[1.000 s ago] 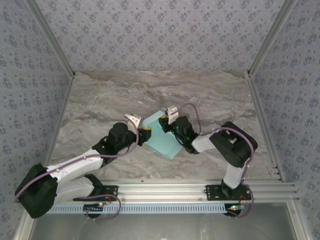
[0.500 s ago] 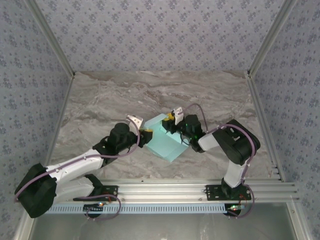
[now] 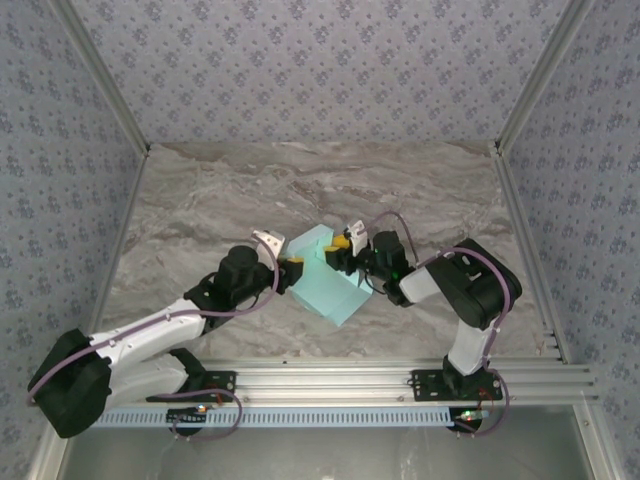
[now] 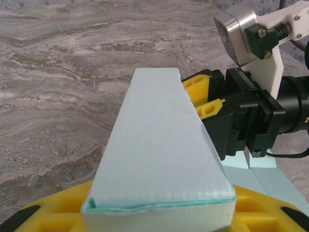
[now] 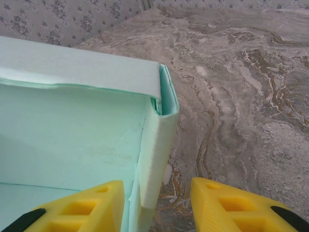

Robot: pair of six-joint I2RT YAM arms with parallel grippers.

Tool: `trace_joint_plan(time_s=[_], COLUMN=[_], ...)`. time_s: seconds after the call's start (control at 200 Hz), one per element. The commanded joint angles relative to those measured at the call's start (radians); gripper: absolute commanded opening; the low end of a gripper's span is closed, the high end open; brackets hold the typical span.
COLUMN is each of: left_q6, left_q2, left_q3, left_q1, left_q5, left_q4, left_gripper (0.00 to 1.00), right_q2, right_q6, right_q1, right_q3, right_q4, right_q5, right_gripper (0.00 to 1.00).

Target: Fold the paper box

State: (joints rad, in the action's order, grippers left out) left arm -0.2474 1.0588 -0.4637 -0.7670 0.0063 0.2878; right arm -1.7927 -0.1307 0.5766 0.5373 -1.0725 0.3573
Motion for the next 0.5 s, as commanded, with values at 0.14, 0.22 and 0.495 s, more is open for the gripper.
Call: trace_joint_plan(time_s=[0.14,0.22,0.495], left_q6=[-0.064,-0.082,-0.043], left_q2=[-0.024,-0.028,-0.055], left_q3=[-0.029,-0.027,-0.023], left_q1=[-0.003,-0.003,-0.002], left_q5=[0.037,0.032,-0.02], left_q4=[0.04,0.049,0.006], left_gripper=[0.33,0.33,0.34], right_q2=[-0.061,-0.08,-0.067], right_q6=[-0.003,-0.006,0.003], right_q1=[0.031,0.035,0.036], right_q3=[0.101,0.118,0.093], right_q4=[0.026,0.02,0.082], right_q5=[-0.064,-0.077,-0.072], right_gripper=[0.4,0.39,0.41])
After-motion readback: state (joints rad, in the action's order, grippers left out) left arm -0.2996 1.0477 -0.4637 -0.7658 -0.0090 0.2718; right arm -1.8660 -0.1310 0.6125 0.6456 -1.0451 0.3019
